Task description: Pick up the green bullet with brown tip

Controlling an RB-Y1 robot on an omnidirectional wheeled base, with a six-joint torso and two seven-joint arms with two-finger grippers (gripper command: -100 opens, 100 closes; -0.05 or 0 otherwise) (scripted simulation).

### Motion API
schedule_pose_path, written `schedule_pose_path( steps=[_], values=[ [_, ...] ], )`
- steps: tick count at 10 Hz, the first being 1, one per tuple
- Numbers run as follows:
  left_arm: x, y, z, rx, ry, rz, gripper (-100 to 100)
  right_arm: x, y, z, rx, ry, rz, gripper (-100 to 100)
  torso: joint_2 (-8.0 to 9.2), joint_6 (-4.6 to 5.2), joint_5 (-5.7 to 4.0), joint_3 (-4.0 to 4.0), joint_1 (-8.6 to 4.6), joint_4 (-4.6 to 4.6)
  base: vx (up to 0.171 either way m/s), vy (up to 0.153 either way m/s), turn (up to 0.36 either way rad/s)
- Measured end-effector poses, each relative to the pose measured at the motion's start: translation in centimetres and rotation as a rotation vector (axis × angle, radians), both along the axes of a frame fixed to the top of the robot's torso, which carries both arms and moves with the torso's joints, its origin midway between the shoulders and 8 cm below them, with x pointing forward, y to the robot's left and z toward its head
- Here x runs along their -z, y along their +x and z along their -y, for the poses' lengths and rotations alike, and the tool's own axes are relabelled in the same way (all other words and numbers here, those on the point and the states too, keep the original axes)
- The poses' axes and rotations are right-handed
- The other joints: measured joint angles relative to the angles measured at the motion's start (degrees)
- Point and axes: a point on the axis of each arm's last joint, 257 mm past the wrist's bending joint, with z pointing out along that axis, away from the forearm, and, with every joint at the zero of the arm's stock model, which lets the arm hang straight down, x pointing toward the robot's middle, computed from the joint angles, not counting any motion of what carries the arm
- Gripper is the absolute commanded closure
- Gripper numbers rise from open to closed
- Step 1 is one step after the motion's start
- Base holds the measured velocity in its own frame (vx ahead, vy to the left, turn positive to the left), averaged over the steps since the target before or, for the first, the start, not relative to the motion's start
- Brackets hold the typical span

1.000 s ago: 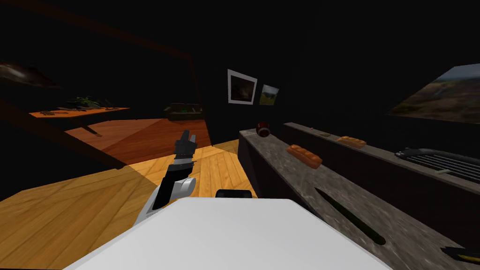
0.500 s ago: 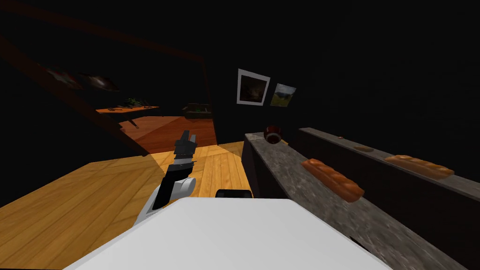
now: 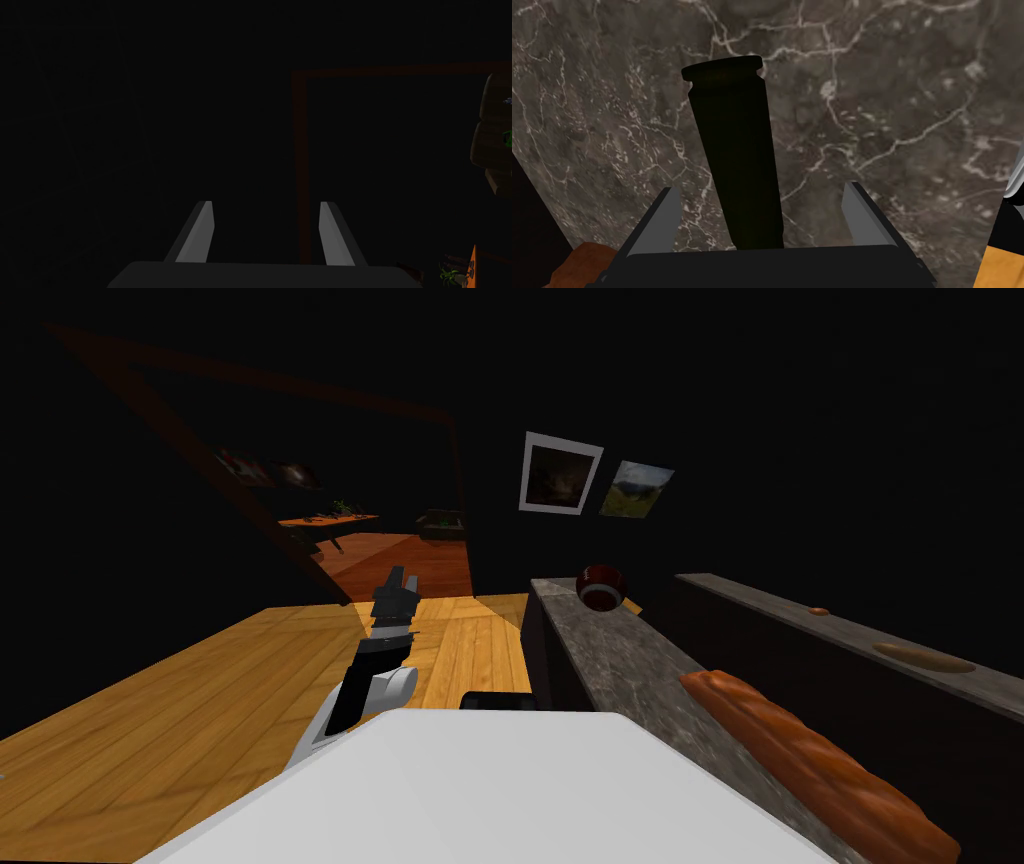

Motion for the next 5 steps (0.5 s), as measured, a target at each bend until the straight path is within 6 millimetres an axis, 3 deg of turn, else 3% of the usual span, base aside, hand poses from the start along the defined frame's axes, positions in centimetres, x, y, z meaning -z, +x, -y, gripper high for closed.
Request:
schedule_pose_path(
  steps=[1, 5],
  values=[
    [0.0, 0.0, 0.0, 0.000, 0.000, 0.000, 0, 0.0, 0.0, 0.0, 0.000, 0.000, 0.000, -100, 0.24, 0.01, 0.07, 0.14, 0.26, 0.06, -0.002, -0.016, 0.037],
    [0.0, 0.0, 0.0, 0.000, 0.000, 0.000, 0, 2.0, -0.2, 0.1, 0.011, 0.003, 0.008, -100, 0.54, 0.02, 0.09, 0.33, 0.34, 0.15, -0.023, -0.014, 0.029]
  ],
)
